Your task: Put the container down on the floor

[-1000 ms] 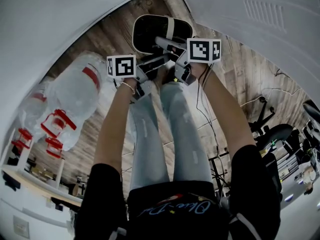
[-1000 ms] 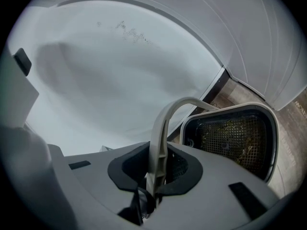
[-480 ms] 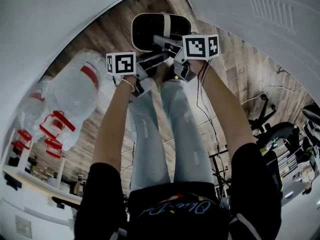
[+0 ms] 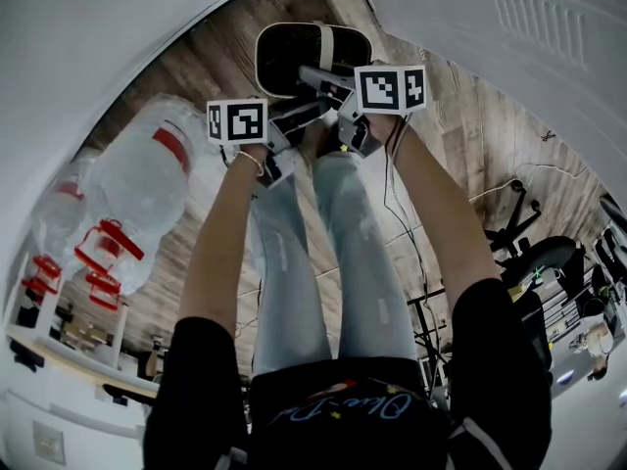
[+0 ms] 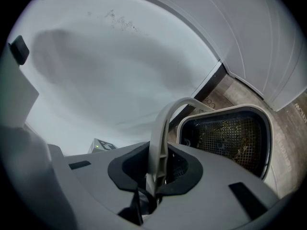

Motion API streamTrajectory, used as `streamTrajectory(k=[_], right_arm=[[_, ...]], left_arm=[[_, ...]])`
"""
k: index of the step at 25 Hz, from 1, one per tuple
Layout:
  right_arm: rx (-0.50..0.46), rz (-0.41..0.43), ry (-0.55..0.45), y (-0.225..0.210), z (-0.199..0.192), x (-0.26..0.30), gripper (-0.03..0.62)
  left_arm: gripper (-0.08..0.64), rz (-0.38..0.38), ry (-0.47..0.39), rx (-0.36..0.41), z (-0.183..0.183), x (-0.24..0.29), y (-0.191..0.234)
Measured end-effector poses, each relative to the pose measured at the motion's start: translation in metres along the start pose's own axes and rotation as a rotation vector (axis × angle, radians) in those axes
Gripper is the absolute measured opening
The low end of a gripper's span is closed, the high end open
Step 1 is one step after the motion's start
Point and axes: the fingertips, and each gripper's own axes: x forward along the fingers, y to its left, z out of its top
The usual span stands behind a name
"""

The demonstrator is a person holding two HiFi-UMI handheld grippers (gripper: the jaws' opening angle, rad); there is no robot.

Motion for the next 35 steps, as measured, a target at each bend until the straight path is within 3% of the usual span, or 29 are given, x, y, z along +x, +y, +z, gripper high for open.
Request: streamTrajectory(k=[19, 26, 35], right_arm=[[0.056, -0.024, -0.055, -0.021, -0.001, -0.006, 0.044], [0.066, -0.033, -0.043, -0.024, -0.006, -0.008, 0.118], [0.097, -0.022, -0.093, -0.017, 0.001, -0.01, 0.13]], left_arm=[[0.086, 0.021, 0.017, 0.004, -0.005, 0.014, 0.01], [0.087, 0.021, 0.013, 0.005, -0.004, 0.014, 0.009], [0.086, 0.061, -0.017, 0.033, 0.0, 0.0, 0.012]])
